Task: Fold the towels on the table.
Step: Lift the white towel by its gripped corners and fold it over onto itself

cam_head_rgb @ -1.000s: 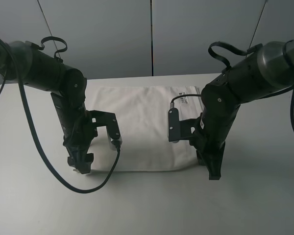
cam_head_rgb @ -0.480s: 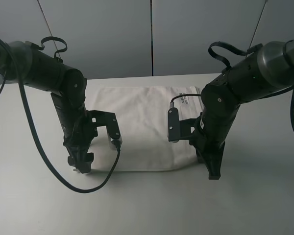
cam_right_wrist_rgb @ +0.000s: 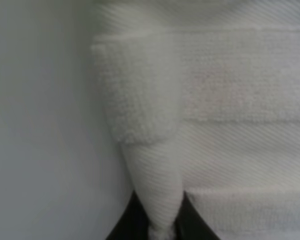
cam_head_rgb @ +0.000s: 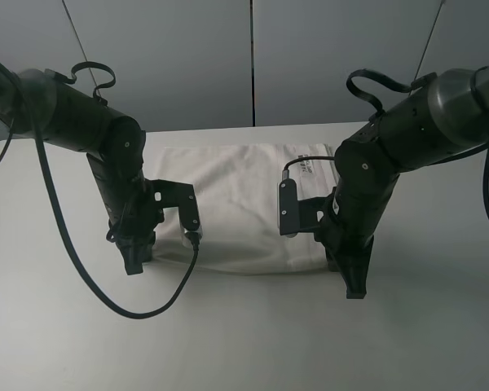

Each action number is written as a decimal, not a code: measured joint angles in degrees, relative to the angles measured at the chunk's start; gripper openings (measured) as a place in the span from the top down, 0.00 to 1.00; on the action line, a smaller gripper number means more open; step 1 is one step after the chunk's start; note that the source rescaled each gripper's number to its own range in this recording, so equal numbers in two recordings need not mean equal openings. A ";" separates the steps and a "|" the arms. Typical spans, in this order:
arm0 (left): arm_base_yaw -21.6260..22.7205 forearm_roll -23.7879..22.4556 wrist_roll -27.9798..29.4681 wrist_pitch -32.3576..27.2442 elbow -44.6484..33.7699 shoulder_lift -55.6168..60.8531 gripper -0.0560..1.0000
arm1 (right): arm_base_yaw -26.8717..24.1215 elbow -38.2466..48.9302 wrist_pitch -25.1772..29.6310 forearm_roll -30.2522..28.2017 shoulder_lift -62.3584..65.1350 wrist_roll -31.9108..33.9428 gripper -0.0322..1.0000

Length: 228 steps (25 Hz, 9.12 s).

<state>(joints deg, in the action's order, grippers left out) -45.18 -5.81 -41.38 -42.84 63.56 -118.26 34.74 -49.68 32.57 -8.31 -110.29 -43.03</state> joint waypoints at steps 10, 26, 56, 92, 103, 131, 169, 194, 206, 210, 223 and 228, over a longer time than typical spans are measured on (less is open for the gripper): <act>0.00 0.00 0.48 0.00 0.00 0.00 0.94 | 0.00 0.00 -0.23 0.00 0.00 0.00 0.92; 0.00 -0.23 0.68 -0.75 0.13 0.00 0.94 | 0.00 0.00 -0.42 1.68 0.00 4.58 0.92; 0.00 1.67 0.80 -8.15 -0.95 10.99 0.94 | 0.05 0.22 10.98 7.90 14.13 4.70 0.92; -0.26 -9.16 15.16 -6.05 -0.09 19.29 0.95 | 0.50 -8.26 14.80 -1.00 17.66 14.09 0.92; -2.90 -0.45 8.48 -10.85 -0.09 19.29 0.95 | 0.50 -8.26 23.34 4.66 20.07 6.73 0.92; -3.52 -23.65 27.27 -3.36 0.49 19.29 0.95 | 0.50 -8.26 7.36 -9.95 20.07 20.09 0.92; 1.40 -36.40 34.58 11.38 8.56 9.17 0.95 | -7.09 -8.26 -8.41 -22.53 13.59 31.93 0.92; 6.87 -37.76 33.41 19.64 9.60 2.67 0.95 | -7.43 -8.26 -17.52 -23.62 3.74 32.89 0.92; 8.02 -38.35 33.91 23.95 9.60 2.07 0.91 | -7.43 -8.26 -18.57 -23.84 2.11 34.32 0.92; 8.02 -38.35 33.91 24.08 9.60 2.07 0.68 | -7.53 -8.26 -18.48 -26.02 2.02 38.12 0.75; 8.61 -38.82 36.23 26.34 9.60 2.07 0.23 | -7.88 -8.26 -16.42 -36.16 1.79 52.21 0.09; 8.61 -38.93 36.33 27.17 9.60 2.07 0.23 | -7.88 -8.26 -14.53 -37.55 1.79 53.12 0.09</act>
<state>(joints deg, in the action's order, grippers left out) -36.57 -44.74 -5.05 -15.67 73.16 -116.19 26.86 -57.95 18.03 -45.85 -108.51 10.09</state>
